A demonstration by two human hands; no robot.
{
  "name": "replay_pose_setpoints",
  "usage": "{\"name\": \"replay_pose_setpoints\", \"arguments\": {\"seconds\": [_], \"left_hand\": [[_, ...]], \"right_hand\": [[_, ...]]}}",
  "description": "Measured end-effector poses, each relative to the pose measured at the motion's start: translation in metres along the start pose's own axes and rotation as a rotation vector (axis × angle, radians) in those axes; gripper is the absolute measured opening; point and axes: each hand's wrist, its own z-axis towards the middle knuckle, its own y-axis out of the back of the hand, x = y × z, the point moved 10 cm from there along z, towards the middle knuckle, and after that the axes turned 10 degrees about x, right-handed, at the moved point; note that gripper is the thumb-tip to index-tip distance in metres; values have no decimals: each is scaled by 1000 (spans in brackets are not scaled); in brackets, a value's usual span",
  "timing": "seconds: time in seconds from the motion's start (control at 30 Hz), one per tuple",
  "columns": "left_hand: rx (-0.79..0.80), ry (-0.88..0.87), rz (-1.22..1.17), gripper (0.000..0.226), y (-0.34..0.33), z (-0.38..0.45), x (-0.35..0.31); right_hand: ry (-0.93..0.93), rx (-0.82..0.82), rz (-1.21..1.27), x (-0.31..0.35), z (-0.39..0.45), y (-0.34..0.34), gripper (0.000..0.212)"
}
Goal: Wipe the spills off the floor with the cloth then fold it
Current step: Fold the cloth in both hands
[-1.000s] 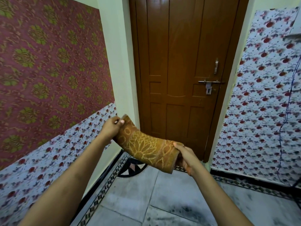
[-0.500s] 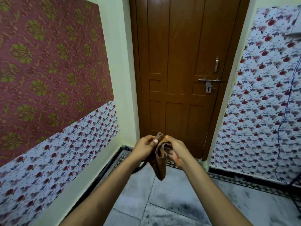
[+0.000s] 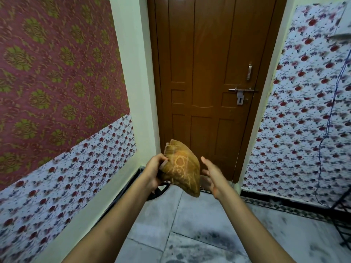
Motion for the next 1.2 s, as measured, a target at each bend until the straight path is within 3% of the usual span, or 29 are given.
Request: {"name": "replay_pose_setpoints", "arguments": {"seconds": [0.07,0.13,0.3,0.6,0.83,0.93,1.03,1.2], "left_hand": [[2,37,-92,18,3,1,7],[12,81,-102,12,4,0,15],[28,177,-28,26,9,-9,44],[-12,272,-49,44,30,-17,96],[25,310,-86,29,36,-15,108],[95,286,-42,14,32,-8,107],[136,276,-4,18,21,-5,104],[147,272,40,21,-18,-12,103]], "right_hand": [[-95,180,141,-19,-1,-21,56],[-78,236,305,-23,-5,-31,43],[71,72,289,-30,-1,-11,49],[-48,-29,321,-90,-14,-3,37],[-58,-80,310,-102,-16,-4,7],[-52,-119,321,-107,-17,2,18],[-45,-154,342,-111,-23,11,28],[-24,-200,375,-106,-41,45,20]]}}
